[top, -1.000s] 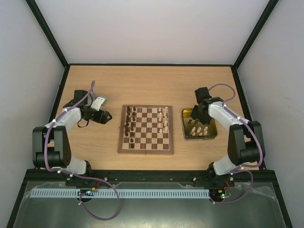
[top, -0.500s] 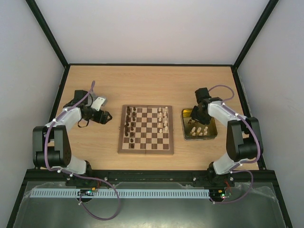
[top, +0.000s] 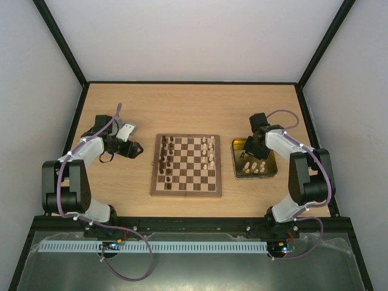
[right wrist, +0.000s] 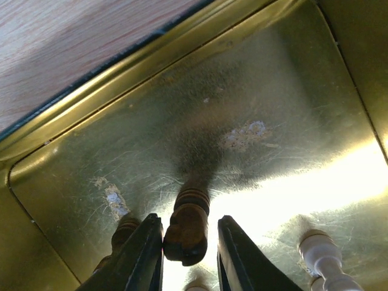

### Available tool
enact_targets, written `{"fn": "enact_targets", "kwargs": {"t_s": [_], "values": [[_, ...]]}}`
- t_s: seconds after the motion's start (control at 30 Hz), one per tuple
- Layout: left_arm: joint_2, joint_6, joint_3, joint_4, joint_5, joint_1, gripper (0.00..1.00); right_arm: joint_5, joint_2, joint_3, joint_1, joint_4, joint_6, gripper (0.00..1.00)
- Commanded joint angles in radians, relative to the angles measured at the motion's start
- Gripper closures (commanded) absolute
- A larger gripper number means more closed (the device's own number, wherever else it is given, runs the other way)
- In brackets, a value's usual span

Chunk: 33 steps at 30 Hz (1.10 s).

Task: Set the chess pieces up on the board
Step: Pick up the chess piece from the storage box, then place the chess piece on the chessboard.

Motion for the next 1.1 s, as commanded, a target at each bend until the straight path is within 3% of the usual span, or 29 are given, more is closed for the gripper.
{"fn": "enact_targets", "kwargs": {"t_s": [0.0, 0.17, 0.87, 1.07], "values": [[0.009, 0.01, -0.003, 0.003, 0.014, -0.004, 0.22, 0.01, 0.001, -0.016, -0.008, 0.008, 0.003, 0.78], [0.009, 0.009, -0.004, 0.003, 0.013, -0.004, 0.22, 0.021, -0.005, -0.007, -0.009, -0.003, 0.003, 0.9], [0.029, 0.008, 0.0, 0.002, 0.011, -0.012, 0.22, 0.077, -0.186, 0.047, 0.007, -0.124, -0.019, 0.94], [0.025, 0.007, 0.0, 0.002, 0.006, -0.012, 0.22, 0.164, -0.216, 0.138, 0.14, -0.196, -0.007, 0.96]]}}
